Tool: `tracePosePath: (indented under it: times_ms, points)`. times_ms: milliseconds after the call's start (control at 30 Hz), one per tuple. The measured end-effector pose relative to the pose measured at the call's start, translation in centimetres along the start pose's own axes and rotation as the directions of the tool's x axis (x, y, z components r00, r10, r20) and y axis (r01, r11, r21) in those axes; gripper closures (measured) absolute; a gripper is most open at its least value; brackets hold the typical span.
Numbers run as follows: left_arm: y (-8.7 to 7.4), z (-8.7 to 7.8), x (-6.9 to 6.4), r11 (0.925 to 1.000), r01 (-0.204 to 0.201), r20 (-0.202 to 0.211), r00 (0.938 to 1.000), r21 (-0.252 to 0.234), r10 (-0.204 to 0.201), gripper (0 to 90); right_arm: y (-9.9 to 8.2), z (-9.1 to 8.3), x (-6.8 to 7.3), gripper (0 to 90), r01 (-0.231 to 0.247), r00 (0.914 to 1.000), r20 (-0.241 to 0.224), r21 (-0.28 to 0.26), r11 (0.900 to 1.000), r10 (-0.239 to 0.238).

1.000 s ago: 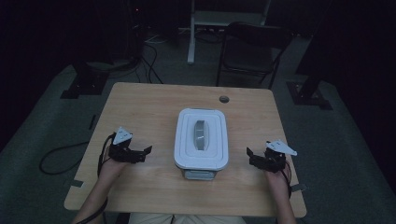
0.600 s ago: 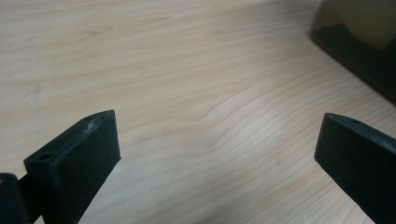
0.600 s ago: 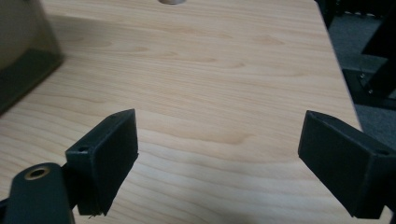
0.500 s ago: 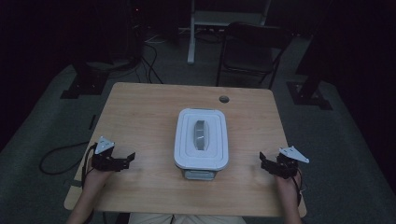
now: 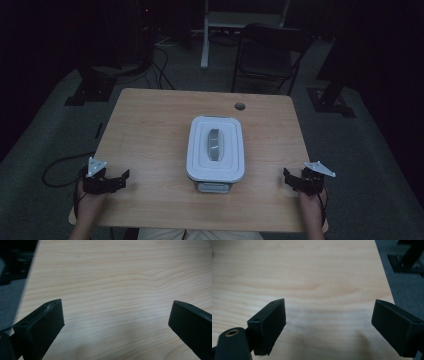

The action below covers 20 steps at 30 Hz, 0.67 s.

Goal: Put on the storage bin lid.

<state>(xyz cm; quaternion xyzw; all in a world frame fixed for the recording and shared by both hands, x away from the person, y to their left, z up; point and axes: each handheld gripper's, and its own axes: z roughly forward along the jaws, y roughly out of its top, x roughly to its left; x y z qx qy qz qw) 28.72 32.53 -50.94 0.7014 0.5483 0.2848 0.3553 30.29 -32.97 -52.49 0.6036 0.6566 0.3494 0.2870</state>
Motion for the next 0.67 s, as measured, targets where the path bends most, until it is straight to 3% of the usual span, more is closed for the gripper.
tracePosePath:
  times_ms: [267, 467, 667]
  points:
    - [-0.9, -0.5, 1.0, 0.9988, 0.045, -0.065, 0.9969, 0.02, -0.043, 0.8, -0.1, 0.0, 0.1, 12.2, -0.005, 0.998, 0.064, 0.028, 0.9996, 0.003]
    - [-1.3, -0.2, 0.9, 0.9982, 0.043, -0.097, 0.9945, 0.041, -0.039, 0.8, -0.1, 0.0, 0.1, 12.2, -0.01, 0.9975, 0.069, 0.03, 0.9995, 0.008]
    - [-1.3, -0.2, 0.7, 0.9987, 0.042, -0.124, 0.9915, 0.028, -0.038, 0.8, -0.1, 0.1, 0.1, 12.2, -0.008, 0.9976, 0.069, 0.034, 0.9994, 0.006]
